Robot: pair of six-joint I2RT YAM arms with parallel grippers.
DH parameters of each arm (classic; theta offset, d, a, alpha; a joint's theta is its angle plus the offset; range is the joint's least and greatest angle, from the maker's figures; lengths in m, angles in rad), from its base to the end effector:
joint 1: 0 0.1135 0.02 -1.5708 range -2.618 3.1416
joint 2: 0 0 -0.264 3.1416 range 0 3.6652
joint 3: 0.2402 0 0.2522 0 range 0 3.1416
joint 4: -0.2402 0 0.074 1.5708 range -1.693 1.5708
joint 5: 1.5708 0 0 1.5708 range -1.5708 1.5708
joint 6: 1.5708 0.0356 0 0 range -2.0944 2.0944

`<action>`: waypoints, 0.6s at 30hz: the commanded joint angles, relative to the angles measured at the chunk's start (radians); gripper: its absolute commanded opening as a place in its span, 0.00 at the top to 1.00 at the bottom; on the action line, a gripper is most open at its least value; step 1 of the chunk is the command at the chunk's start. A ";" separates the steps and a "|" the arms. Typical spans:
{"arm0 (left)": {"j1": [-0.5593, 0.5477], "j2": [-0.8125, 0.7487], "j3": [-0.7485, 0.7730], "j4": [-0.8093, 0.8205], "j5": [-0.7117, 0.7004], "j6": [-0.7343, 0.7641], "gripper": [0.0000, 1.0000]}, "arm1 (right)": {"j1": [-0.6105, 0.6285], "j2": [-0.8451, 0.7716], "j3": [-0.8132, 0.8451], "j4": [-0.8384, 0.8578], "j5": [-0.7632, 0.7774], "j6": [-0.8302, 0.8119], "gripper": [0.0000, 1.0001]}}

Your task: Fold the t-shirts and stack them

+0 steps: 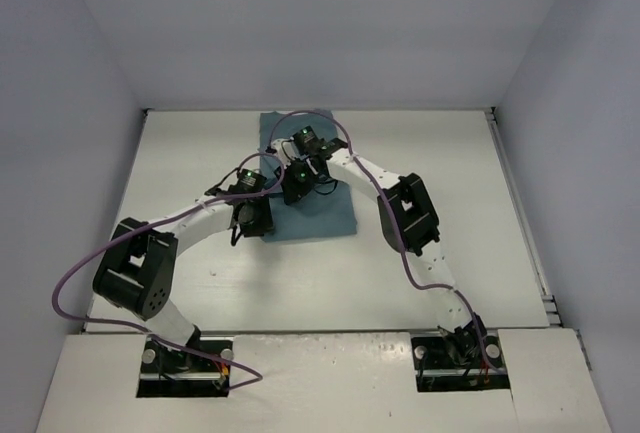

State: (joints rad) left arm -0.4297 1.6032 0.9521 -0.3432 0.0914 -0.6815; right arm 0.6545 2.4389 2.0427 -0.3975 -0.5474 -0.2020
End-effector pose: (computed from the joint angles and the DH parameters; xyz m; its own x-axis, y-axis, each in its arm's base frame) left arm 0.2890 -0.1360 0.1849 -0.8818 -0.2860 -0.3751 -0.1228 0.9070 -0.4028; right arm 0.4201 0.3457 0.1705 -0.3917 -0.5165 -0.7614 -0.9064 0.3589 0.2228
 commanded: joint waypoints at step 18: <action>0.016 -0.177 0.102 -0.159 -0.035 0.068 0.49 | -0.175 -0.185 0.161 0.047 0.429 0.236 0.60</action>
State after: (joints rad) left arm -0.4265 1.5681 0.9322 -0.4022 0.1057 -0.6565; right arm 0.5083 2.4647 2.3178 -0.3798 -0.2602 -0.0686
